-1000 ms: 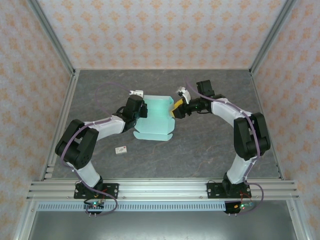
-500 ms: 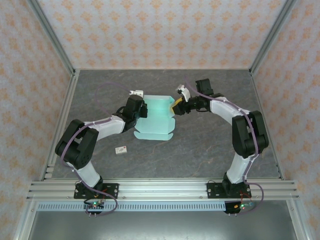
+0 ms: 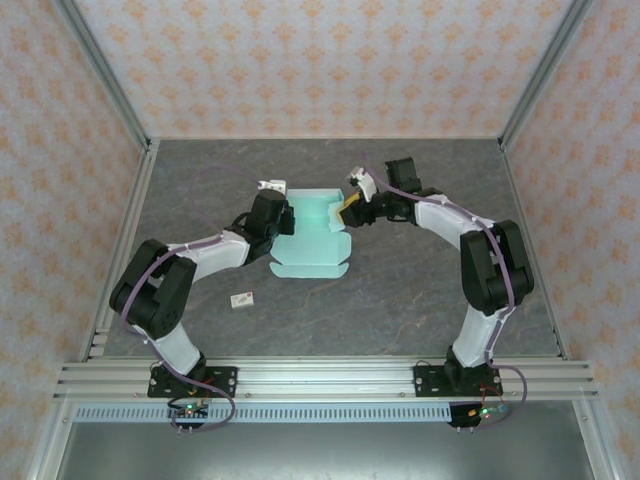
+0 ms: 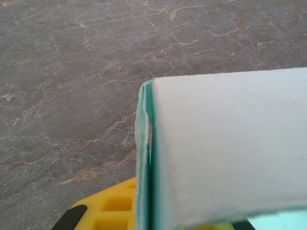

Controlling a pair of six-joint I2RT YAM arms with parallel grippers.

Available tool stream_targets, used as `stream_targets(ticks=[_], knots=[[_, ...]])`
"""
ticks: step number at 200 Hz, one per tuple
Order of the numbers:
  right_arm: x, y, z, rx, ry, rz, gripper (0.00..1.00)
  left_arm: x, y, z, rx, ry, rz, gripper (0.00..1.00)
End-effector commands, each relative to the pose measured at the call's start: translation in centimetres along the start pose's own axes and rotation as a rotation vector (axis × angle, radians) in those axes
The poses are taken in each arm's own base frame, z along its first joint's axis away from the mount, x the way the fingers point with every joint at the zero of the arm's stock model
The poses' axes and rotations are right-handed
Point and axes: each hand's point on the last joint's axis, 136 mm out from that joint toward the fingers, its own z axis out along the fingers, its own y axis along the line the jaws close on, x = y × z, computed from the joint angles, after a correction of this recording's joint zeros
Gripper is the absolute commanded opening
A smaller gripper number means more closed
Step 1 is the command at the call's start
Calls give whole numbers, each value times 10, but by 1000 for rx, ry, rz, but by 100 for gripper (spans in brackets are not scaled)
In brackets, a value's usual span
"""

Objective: Fold the paper box

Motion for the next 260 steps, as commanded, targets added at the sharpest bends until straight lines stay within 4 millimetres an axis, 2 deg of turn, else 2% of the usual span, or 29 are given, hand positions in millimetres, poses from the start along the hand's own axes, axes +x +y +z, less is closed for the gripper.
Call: stream_targets(ticks=[1,78,165,260], knots=[[-13,-8,6,63,-45,-43,45,-22,-6,-11,29,-51,-20,0],[-18,-21,7,239,-93,-45,42,-22,-8,-11,43,-50,-20,0],[-27,-31,11,553,-97,-19,30,-21,-8,-11,38,-44,-18,0],[-19,-33,7,966,-53,72,20,-22,-6,-10,9,-34,-50,0]])
